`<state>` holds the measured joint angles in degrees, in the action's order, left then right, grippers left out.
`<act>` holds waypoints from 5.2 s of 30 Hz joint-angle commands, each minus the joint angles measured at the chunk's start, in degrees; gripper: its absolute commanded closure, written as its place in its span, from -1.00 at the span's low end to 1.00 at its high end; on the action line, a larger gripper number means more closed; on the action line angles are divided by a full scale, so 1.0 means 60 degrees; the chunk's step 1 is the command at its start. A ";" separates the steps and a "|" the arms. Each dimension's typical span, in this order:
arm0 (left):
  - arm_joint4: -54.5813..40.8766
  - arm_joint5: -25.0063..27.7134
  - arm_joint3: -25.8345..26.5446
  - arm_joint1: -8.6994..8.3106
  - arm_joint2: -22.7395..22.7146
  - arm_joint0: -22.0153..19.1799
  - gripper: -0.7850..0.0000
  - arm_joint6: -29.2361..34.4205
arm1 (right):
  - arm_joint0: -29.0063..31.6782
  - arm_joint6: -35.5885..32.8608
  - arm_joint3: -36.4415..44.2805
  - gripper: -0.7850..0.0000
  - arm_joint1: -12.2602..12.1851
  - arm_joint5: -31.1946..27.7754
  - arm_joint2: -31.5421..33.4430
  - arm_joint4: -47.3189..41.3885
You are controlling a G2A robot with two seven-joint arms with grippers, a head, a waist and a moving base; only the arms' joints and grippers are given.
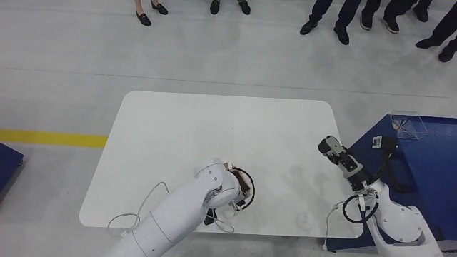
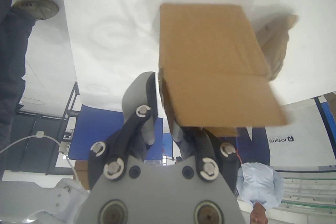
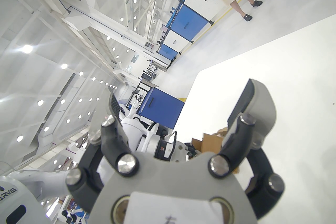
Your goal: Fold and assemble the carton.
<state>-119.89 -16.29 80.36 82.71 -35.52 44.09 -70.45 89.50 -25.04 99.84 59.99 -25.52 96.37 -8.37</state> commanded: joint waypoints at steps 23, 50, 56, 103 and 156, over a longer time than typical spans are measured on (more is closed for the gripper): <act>0.2913 -0.6900 0.4756 -0.1841 -0.4044 0.2920 -1.00 0.3992 | 0.0000 0.0000 0.0000 -1.00 0.0000 0.0000 0.0000 0.0000; 0.7705 -0.6951 0.4573 -0.5017 0.2940 -0.0705 -1.00 0.4454 | -0.1278 -0.0093 0.0474 -1.00 0.0401 0.5028 -0.4847 1.0717; 0.6266 -0.6951 0.4682 -0.5040 0.4010 -0.2198 -1.00 0.4268 | -0.1736 -0.0377 -0.0085 -1.00 0.0550 0.4934 -0.5531 1.1030; 0.7069 -0.6884 0.1398 -0.2158 0.3717 -0.2426 -1.00 0.4211 | -0.1870 0.1304 -0.0599 -1.00 0.1052 0.4558 -0.5259 1.0491; 0.8146 -0.6576 0.3484 -0.3027 0.0118 0.0703 -1.00 0.3735 | -0.0424 0.2693 -0.0782 -1.00 0.1238 0.5429 -0.4368 1.3227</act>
<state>-71.02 -55.75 101.26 64.55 -34.81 48.31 -48.05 86.56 -8.00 94.44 67.56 7.90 69.08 71.75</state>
